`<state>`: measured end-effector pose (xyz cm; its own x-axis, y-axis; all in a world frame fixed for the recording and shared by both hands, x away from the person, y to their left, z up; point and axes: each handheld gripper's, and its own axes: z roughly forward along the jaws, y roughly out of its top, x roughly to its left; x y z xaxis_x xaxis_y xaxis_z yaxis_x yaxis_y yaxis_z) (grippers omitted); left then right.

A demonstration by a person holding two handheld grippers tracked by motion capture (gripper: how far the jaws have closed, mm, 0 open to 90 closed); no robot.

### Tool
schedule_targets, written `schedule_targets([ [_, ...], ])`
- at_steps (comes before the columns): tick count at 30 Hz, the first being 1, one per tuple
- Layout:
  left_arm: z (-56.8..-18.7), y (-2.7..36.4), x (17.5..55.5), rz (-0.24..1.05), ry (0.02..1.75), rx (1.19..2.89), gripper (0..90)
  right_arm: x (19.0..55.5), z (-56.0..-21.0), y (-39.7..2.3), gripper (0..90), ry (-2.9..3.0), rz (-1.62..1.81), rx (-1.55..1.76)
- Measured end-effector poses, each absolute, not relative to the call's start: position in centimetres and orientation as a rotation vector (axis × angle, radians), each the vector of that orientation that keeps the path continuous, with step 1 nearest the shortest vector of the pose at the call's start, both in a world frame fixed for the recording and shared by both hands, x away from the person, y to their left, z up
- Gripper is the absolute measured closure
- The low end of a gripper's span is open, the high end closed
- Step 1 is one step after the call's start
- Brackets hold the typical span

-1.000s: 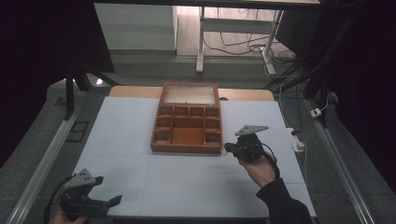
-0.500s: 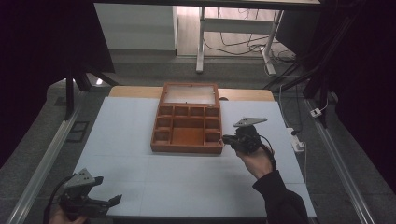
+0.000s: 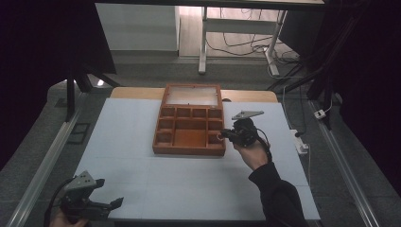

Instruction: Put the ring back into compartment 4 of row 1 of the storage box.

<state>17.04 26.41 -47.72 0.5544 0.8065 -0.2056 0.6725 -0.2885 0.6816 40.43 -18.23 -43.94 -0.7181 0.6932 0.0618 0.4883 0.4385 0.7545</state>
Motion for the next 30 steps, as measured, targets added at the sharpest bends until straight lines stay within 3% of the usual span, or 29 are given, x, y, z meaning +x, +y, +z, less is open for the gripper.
schedule_targets([
  [30,-47.7,26.4,17.1,0.225,1.192,2.046,2.9,47.4,-45.2,-16.9,86.4,2.340,1.155,1.120],
])
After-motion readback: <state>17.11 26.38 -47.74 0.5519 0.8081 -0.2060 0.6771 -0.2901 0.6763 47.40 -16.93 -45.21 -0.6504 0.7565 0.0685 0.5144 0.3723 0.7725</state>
